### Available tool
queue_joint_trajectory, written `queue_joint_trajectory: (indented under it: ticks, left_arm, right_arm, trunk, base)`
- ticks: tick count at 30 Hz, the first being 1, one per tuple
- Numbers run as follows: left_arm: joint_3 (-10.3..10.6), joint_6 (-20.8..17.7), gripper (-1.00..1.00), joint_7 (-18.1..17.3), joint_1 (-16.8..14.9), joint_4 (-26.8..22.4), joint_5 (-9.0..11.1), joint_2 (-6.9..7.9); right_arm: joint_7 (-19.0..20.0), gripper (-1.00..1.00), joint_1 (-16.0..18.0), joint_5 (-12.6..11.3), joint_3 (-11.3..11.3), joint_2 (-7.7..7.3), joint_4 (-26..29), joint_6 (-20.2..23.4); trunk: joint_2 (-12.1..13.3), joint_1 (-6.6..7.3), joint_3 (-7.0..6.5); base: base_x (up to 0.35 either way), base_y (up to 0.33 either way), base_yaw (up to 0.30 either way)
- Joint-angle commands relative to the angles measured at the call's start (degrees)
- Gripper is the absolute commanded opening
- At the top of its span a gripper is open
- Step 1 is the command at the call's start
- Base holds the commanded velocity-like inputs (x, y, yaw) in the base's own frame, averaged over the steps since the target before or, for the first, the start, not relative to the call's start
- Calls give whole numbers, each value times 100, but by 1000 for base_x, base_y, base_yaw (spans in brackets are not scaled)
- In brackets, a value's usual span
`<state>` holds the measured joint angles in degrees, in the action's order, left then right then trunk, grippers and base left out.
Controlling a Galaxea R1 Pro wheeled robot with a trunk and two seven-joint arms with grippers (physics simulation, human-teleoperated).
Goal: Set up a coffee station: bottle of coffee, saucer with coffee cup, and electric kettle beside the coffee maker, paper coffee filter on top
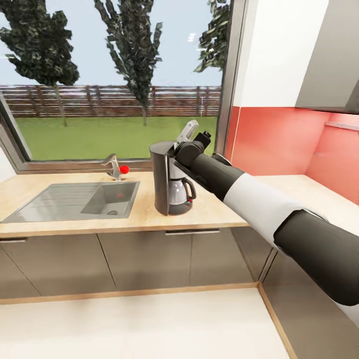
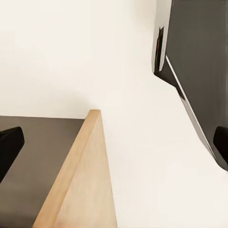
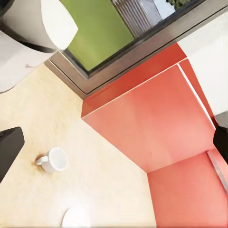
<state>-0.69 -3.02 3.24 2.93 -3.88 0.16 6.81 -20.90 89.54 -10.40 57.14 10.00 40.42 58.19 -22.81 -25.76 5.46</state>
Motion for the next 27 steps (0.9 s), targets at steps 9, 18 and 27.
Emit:
queue_joint_trajectory:
  ticks: [9,18,27]
  left_arm:
    - [31,-23,100,2,6,-30,-30,13]
    - [48,-23,100,-1,-2,-67,-47,25]
    - [51,-8,100,-7,-3,-99,-51,46]
  right_arm:
    - [-31,100,-50,-79,96,0,-1677,-24]
    - [287,100,-811,-86,96,0,-3079,-1414]
    - [646,100,-2647,-380,59,0,-3145,-3431]
  trunk:
    - [-11,-3,12]
    - [-11,-3,12]
    - [-11,-3,12]
  base:
    - [-7,0,0]
    - [0,0,0]
    - [0,0,0]
